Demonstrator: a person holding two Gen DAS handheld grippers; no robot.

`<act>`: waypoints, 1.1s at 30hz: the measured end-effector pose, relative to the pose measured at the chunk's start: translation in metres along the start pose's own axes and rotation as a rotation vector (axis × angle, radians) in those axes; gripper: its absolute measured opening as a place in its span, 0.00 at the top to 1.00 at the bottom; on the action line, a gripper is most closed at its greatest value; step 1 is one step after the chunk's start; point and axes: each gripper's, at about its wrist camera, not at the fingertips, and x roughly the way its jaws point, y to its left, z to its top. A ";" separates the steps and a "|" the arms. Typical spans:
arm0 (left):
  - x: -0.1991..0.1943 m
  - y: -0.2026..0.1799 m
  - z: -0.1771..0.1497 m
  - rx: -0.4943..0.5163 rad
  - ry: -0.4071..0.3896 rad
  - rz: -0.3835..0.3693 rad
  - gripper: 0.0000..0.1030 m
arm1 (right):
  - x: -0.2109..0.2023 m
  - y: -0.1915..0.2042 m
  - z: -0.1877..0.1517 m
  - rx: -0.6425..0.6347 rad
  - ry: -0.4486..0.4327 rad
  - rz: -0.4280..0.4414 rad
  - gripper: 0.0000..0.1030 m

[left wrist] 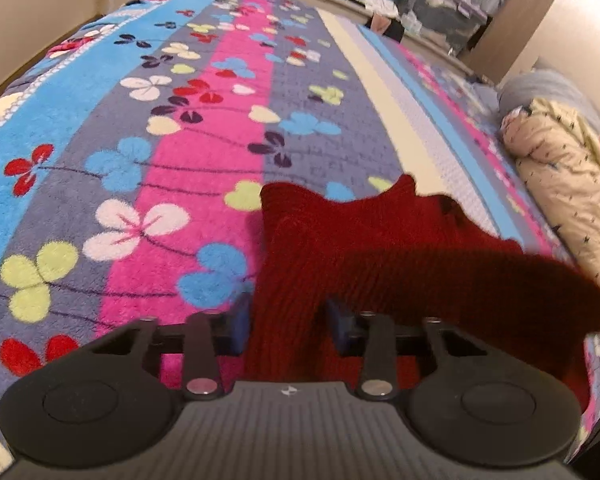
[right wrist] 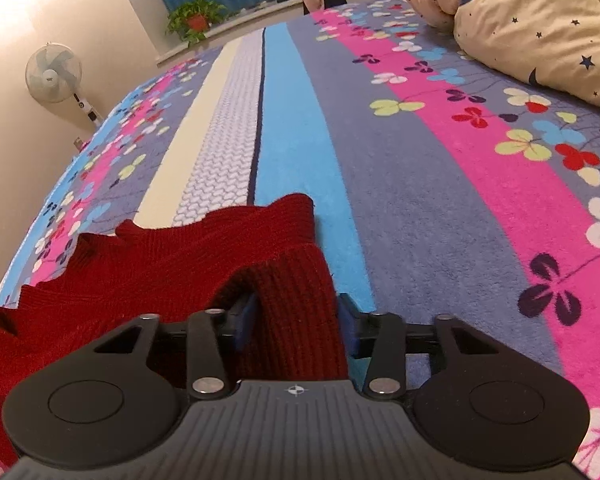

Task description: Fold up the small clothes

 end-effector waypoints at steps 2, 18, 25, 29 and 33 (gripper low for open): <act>0.004 0.001 -0.001 0.010 0.021 0.021 0.87 | -0.001 0.001 0.001 -0.016 -0.011 -0.014 0.87; -0.048 -0.011 0.017 -0.001 -0.430 0.198 0.92 | -0.034 0.029 0.033 -0.066 -0.472 -0.057 0.93; -0.007 -0.006 0.024 0.046 -0.327 0.292 0.92 | 0.013 0.037 0.047 -0.098 -0.414 -0.132 0.92; 0.040 0.007 0.020 0.033 -0.050 0.384 0.87 | 0.082 0.016 0.042 -0.093 -0.036 -0.263 0.78; 0.018 0.023 0.024 -0.108 -0.094 0.261 0.83 | 0.067 0.014 0.045 -0.088 -0.087 -0.262 0.61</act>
